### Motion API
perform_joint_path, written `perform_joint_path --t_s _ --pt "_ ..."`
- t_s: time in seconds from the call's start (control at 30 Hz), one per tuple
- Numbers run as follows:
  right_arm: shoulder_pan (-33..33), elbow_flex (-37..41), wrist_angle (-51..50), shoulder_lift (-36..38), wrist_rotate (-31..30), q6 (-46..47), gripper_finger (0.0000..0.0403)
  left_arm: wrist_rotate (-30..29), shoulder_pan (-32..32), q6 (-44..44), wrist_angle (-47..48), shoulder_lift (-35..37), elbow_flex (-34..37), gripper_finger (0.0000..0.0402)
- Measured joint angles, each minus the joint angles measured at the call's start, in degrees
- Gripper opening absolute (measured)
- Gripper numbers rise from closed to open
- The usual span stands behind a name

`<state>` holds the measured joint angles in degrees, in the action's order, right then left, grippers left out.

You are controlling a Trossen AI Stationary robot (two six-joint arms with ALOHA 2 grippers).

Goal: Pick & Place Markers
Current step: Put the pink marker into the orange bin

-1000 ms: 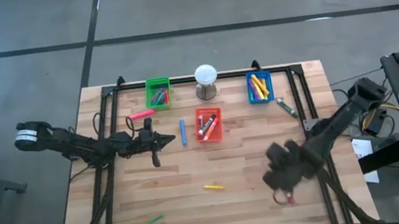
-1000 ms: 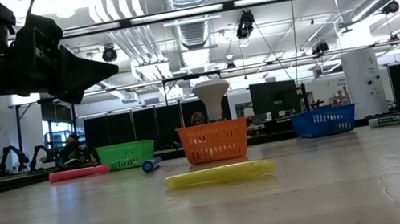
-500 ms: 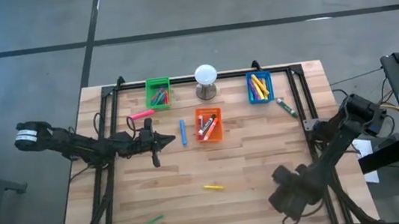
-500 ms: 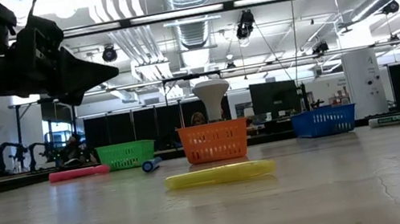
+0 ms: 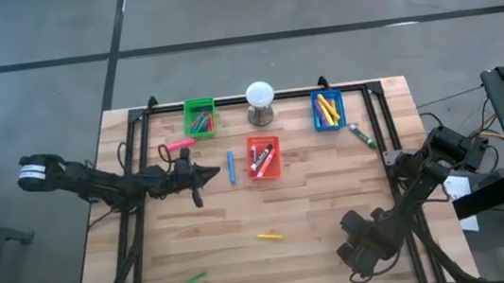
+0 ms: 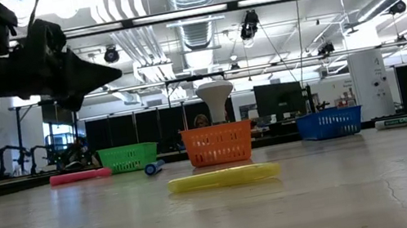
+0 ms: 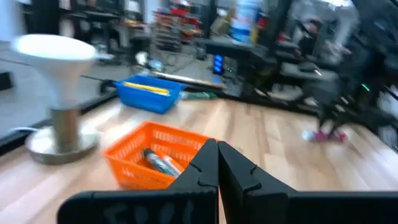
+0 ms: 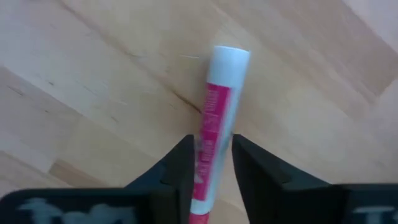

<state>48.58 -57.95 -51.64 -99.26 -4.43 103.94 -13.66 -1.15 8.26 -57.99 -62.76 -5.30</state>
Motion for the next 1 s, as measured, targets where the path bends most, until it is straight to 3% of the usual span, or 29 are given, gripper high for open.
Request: perform_joint_path --t_s 0.2,0.5,0.7,1.0 --pt "0.00 0.56 0.25 0.04 -0.24 -1.07 0.0062 -0.22 0.94 -0.66 5.01 5.19 0.11 0.0000" --pt "-1.16 1.31 1.72 -0.35 -0.12 -2.50 0.0090 -0.18 0.96 -0.99 6.82 11.82 2.45 0.0000" --pt "-3.01 3.50 6.40 -0.04 0.22 -6.13 0.0077 0.27 0.96 -0.81 8.00 13.93 2.78 0.0000" --pt "-11.84 0.39 4.13 4.98 -2.57 -17.49 0.0059 0.62 0.96 -0.60 8.06 14.62 2.78 0.0000"
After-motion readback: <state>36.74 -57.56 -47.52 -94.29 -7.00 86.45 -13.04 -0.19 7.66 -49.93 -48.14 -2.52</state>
